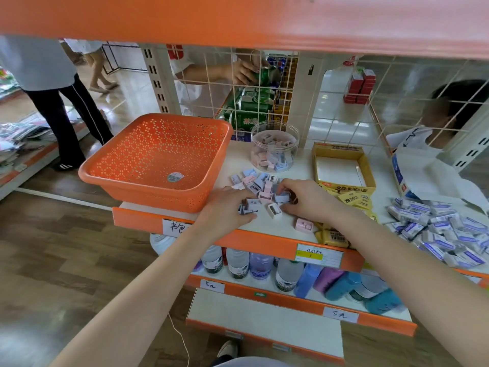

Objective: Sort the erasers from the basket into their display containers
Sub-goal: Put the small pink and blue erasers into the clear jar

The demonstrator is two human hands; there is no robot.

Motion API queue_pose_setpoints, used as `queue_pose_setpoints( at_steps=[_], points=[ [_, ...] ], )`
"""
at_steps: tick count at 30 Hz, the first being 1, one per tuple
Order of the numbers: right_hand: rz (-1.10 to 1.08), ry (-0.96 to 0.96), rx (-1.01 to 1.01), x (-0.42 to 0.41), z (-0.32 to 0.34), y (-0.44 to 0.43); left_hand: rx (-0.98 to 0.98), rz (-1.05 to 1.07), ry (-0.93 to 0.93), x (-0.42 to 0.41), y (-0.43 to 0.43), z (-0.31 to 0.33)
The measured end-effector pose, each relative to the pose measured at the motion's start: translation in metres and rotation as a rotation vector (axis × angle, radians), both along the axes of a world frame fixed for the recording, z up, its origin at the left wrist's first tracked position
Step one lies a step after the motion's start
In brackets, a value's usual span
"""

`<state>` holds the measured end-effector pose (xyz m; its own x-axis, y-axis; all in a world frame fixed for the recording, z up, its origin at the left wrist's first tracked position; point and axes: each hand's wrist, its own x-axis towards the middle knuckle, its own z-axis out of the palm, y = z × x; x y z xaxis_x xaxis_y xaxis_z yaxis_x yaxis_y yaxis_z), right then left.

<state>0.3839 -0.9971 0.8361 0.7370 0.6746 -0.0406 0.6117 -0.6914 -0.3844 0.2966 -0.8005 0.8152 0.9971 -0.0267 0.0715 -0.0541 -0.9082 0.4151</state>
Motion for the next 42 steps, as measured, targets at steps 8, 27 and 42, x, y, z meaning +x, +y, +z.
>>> queue_pose_setpoints(
  at_steps=[8,27,42],
  points=[
    [-0.021,-0.012,0.091,0.002,-0.001,-0.002,-0.272,0.091,-0.116,0.005,-0.006,-0.001],
    [-0.294,-0.002,0.428,0.062,0.055,0.008,-0.642,0.296,-0.205,0.091,-0.024,0.05],
    [-0.285,0.021,0.485,0.096,0.048,0.02,-0.533,0.386,-0.256,0.122,-0.017,0.05]
  ],
)
